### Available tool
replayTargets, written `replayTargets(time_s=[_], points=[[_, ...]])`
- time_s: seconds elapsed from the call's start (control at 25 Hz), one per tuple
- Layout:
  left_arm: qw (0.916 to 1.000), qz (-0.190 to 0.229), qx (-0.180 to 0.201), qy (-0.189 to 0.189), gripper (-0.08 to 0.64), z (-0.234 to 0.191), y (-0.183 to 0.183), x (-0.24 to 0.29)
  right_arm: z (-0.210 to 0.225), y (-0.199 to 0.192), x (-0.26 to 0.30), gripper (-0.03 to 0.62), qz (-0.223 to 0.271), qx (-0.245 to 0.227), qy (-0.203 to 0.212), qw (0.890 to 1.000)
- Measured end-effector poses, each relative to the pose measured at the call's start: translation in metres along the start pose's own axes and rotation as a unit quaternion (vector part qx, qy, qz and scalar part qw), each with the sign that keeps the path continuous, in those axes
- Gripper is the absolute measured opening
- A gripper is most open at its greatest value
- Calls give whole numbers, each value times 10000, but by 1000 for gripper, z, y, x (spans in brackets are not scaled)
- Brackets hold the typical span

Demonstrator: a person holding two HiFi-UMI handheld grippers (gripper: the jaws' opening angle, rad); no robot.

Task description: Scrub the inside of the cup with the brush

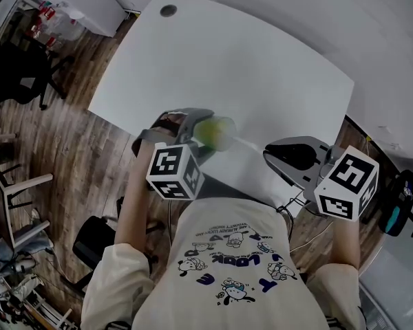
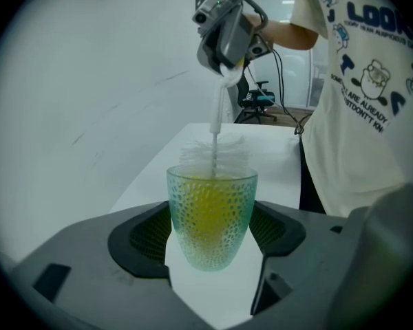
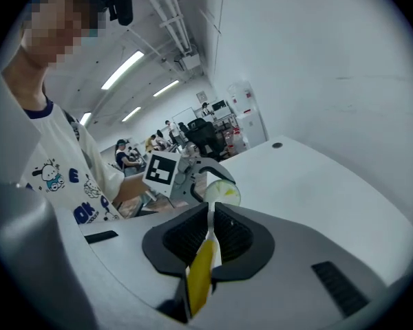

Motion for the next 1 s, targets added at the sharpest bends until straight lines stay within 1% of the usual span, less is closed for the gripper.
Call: replayTargets(time_s=[0.12,0.24,0.36,0.48,0.68,0.88,1.0], points=[[9995,91,-287,21,354,0,-4,-1,10,-3,2,43,41,199,-230,9995],[9985,158,-514,76,354,-2,-8,-1,12,-5,4,43,89,296,-232,9993],[9976,259,-628,109,354,-2,-9,-4,9,-5,3,43,168,350,-173,9991],[9974,291,-645,119,354,-1,-10,-7,6,-4,0,43,188,342,-140,9991],[9984,191,-521,85,354,2,-15,-7,2,-4,-4,43,159,320,-104,9993],[9981,182,-585,29,354,3,-22,-10,0,-2,-11,43,188,358,-79,9991],[9984,151,-552,5,354,5,-23,-10,0,-2,-12,43,210,392,-82,9990]])
Point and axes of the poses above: the fingertips, and each gripper's own axes: x forward along the fingers, z to its right, y out of its top, the point moved 4 cm from there along -x, backward along the fingers, and after that the axes turned 1 degree about -x, right-handed, at the moved point
